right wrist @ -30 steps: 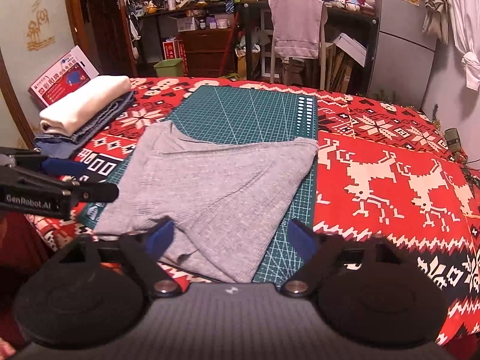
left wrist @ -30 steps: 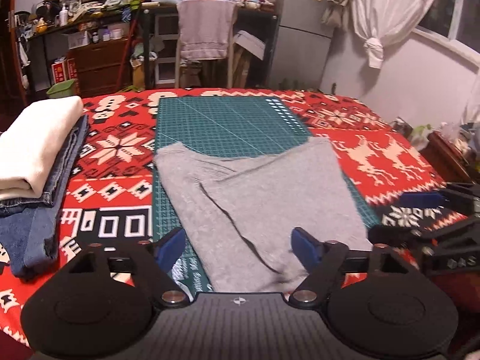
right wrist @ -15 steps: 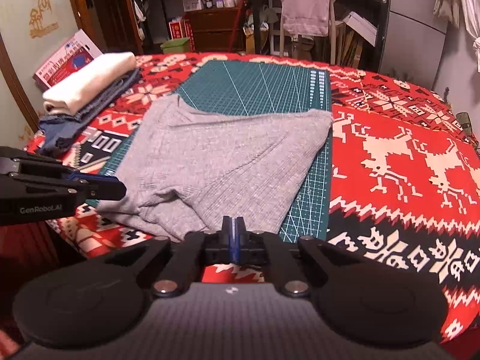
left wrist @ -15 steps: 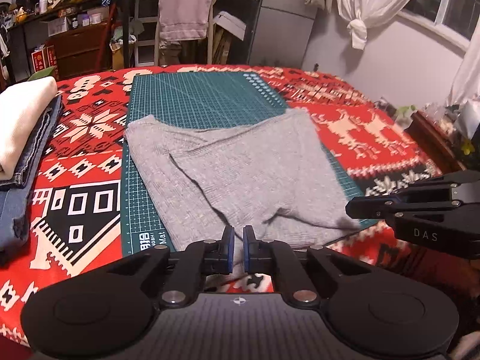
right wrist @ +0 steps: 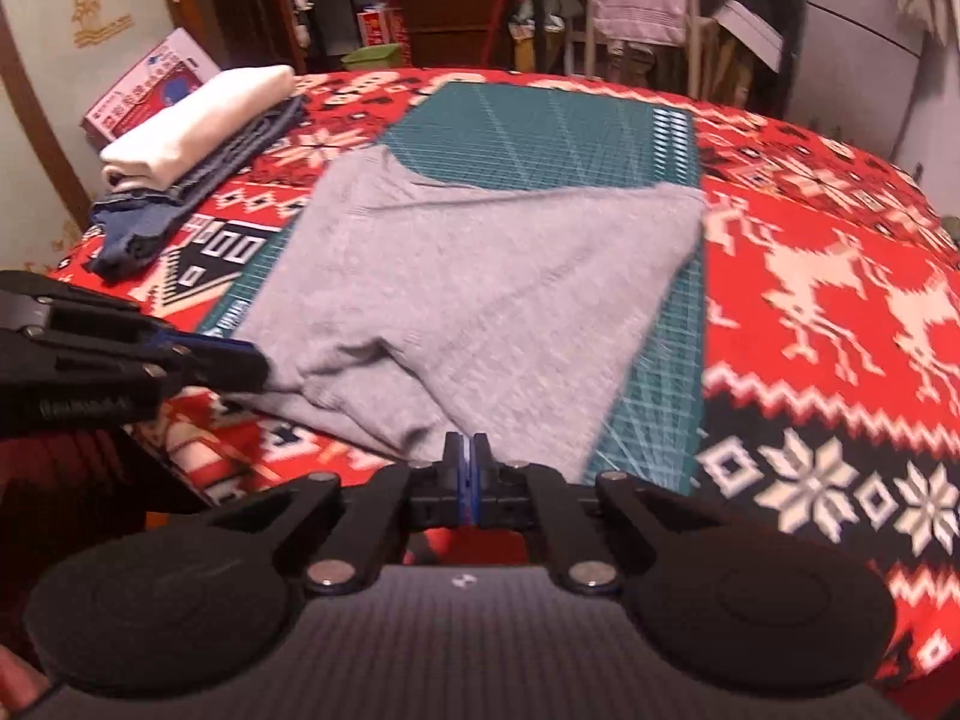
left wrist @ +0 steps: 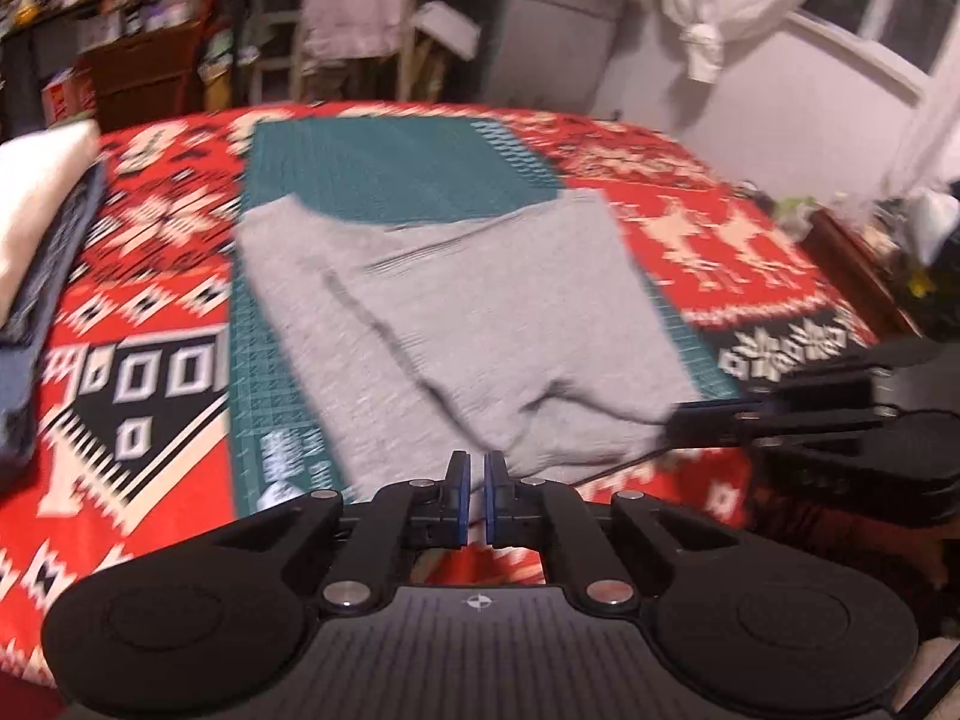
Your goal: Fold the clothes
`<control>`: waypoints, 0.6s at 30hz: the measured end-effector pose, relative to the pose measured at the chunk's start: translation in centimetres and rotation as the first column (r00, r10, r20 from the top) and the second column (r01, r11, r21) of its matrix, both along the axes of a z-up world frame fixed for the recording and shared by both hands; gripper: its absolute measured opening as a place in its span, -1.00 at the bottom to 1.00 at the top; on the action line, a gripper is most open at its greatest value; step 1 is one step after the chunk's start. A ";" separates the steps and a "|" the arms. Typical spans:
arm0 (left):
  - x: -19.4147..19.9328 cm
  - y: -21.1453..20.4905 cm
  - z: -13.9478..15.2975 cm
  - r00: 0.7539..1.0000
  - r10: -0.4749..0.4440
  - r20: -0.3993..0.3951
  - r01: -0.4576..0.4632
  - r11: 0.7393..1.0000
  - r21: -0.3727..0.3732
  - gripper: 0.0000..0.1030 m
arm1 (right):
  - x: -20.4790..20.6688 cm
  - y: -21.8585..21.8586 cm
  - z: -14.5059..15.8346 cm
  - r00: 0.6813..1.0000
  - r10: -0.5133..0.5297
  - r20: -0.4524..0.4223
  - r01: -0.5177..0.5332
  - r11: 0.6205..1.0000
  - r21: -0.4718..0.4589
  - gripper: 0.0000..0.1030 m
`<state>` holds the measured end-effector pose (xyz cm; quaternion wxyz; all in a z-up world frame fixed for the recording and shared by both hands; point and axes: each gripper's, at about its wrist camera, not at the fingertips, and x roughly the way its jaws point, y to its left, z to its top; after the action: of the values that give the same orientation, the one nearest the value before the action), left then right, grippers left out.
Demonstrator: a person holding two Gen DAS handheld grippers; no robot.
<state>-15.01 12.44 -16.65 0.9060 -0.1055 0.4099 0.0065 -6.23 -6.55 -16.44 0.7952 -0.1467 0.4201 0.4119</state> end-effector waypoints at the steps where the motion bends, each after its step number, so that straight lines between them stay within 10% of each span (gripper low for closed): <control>1: 0.3 -0.4 -0.2 1.000 -0.016 -0.005 0.016 1.000 0.004 -0.91 | 0.0 0.4 -0.1 1.000 0.009 -0.001 -0.009 1.000 0.000 -0.97; 18: 0.7 -2.7 -0.6 0.994 -0.109 -0.032 0.109 0.994 0.027 -0.91 | -1.6 1.2 -0.3 0.998 0.071 -0.001 -0.071 0.997 -0.007 -0.95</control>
<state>-14.33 9.79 -17.29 0.9001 -0.0696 0.4285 -0.0354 -7.82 -5.33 -16.73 0.7795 -0.1640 0.4163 0.4383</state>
